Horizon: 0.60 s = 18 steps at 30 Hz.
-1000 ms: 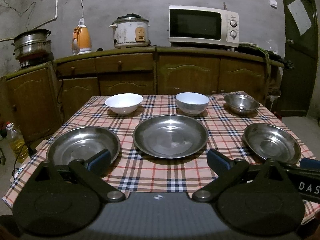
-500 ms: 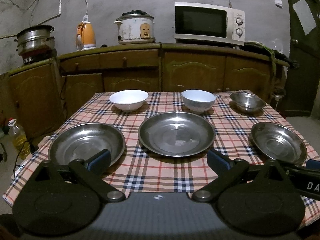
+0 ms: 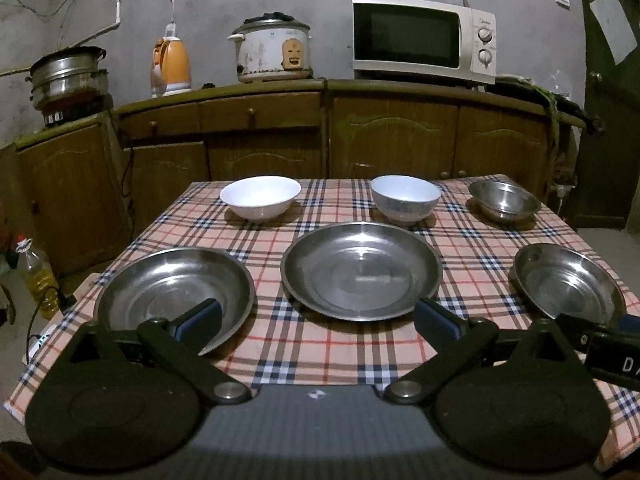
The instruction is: Organize plates and bowls
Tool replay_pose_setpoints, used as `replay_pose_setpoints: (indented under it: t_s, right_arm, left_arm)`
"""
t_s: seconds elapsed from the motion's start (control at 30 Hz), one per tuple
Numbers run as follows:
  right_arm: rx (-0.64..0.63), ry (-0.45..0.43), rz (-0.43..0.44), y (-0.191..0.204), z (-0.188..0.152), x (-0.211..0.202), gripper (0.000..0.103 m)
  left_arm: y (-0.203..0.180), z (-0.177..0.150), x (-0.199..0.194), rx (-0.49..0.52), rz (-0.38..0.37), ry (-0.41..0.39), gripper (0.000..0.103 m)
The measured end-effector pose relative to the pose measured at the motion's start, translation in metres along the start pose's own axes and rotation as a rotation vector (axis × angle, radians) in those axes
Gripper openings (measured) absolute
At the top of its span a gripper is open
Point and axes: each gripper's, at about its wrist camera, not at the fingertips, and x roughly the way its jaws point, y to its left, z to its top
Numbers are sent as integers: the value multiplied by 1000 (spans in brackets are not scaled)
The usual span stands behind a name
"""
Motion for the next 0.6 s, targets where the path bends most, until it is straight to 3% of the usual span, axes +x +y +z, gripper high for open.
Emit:
replay_pose_setpoints:
  t_s: [0.6]
  right_arm:
    - [-31,40,3,17,26,48,102]
  left_arm:
    - [12,24,48,-32,-11,72,103]
